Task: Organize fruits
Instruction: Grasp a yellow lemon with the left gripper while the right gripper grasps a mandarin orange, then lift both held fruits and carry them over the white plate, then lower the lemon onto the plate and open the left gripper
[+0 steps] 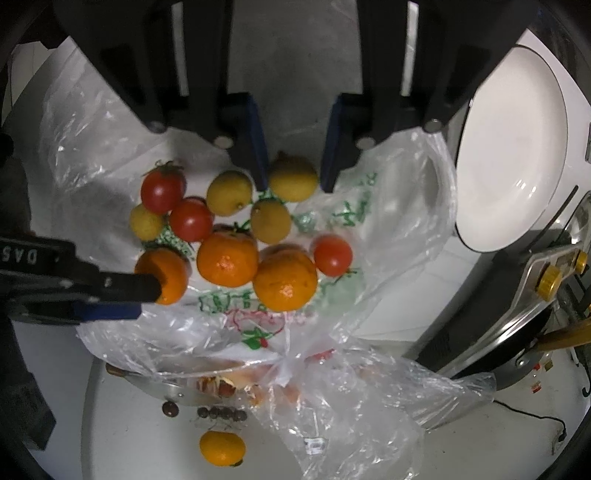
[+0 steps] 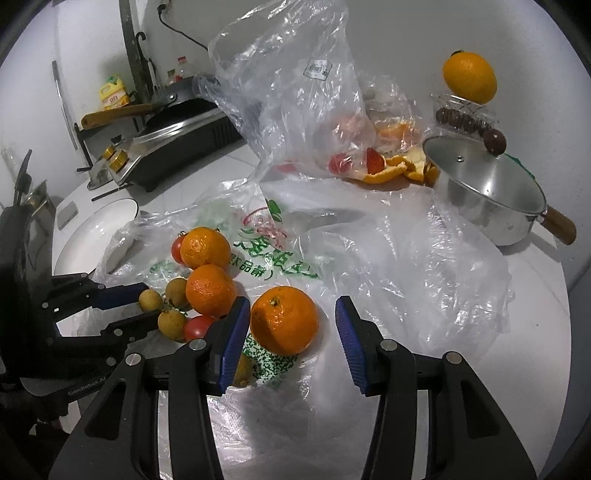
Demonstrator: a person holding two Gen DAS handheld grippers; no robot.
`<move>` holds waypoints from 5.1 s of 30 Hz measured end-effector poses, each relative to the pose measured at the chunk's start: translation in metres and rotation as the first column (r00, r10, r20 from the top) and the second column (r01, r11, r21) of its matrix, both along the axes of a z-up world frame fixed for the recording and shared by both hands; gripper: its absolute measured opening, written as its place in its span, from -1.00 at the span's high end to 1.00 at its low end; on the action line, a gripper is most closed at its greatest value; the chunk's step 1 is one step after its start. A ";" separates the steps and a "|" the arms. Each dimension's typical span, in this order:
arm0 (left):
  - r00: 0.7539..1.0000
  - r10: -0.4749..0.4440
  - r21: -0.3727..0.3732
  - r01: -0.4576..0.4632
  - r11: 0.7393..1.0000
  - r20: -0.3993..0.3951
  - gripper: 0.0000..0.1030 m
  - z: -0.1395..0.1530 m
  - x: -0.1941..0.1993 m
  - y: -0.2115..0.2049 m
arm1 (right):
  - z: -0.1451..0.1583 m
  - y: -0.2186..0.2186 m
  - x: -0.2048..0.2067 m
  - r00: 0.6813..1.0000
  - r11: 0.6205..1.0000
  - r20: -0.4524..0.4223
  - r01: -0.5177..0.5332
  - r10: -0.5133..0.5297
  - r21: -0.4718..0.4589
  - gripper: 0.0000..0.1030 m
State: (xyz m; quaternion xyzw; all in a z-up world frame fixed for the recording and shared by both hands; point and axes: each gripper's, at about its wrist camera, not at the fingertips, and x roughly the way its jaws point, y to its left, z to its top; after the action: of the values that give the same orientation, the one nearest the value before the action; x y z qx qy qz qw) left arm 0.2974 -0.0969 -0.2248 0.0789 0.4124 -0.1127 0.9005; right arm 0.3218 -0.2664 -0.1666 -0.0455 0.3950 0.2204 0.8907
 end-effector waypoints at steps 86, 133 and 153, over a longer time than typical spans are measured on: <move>0.946 0.225 -0.117 -0.203 0.972 0.231 0.46 0.058 -0.074 0.177 | 0.057 0.169 -0.043 0.976 0.981 0.103 -0.191 0.192 -0.022 0.10; 0.945 0.299 -0.075 -0.291 0.954 0.133 0.39 0.004 -0.021 0.225 | 0.022 0.243 -0.002 0.958 0.958 0.019 -0.285 0.285 -0.031 0.10; 0.915 0.360 -0.167 -0.332 0.928 0.181 0.29 0.023 -0.042 0.266 | 0.004 0.302 0.014 0.940 0.940 -0.022 -0.341 0.341 -0.015 0.10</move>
State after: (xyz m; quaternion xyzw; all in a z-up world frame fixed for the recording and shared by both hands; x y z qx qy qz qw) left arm 0.2550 0.1689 -0.2018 -0.0440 0.3146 0.0302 0.9477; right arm 0.3354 0.0360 -0.1622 -0.1194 0.3916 0.3681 0.8348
